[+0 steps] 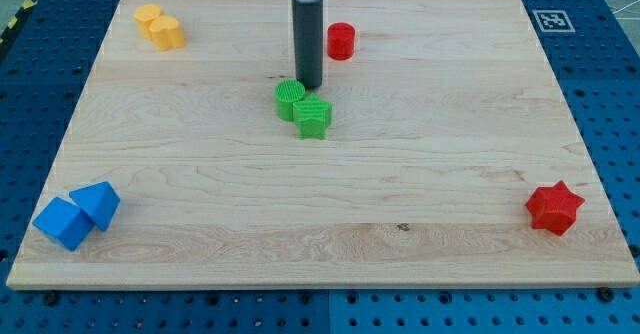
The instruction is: Nudge the red circle left a bit
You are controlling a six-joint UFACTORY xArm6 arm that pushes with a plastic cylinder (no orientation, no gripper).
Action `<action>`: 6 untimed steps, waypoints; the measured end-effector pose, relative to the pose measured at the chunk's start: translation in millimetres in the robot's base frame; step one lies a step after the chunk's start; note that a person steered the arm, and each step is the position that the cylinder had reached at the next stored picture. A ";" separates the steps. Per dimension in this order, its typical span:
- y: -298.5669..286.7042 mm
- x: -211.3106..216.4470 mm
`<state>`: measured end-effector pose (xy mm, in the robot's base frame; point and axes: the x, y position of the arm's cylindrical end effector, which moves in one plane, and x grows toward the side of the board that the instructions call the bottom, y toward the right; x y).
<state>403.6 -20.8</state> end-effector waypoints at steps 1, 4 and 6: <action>34.4 1.1; 83.9 -94.7; 57.2 -104.9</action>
